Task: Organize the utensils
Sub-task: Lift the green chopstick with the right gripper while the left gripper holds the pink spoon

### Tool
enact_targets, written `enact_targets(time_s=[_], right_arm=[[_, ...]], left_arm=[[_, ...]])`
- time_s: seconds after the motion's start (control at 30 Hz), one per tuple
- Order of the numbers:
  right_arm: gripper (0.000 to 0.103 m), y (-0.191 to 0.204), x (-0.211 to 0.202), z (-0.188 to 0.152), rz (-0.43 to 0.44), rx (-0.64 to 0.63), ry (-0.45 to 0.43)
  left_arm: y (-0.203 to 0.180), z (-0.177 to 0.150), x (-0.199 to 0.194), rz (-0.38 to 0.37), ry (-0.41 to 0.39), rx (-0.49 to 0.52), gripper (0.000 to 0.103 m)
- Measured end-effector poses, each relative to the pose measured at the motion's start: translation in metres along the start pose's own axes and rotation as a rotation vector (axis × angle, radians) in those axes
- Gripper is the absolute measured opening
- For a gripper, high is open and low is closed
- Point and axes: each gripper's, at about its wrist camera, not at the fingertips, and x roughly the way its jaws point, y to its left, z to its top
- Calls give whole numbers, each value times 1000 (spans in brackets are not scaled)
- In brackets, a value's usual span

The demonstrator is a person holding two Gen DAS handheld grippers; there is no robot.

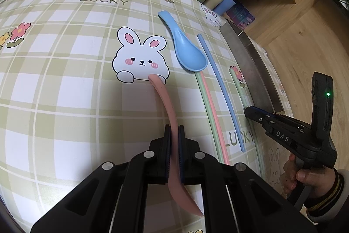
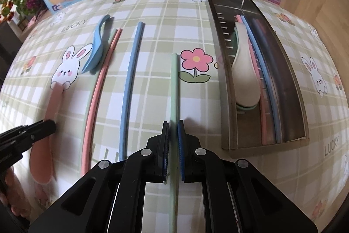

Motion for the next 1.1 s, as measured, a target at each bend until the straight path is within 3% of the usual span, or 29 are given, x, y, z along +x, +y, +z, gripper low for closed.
enact_targets(time_s=[0.9, 1.1], right_arm=[[7, 6, -13, -27, 40, -34, -23], [6, -3, -13, -28, 95, 9, -29]], left_arm=[[0, 0, -1, 9, -1, 5, 6], [-2, 1, -2, 26, 13, 8, 6]])
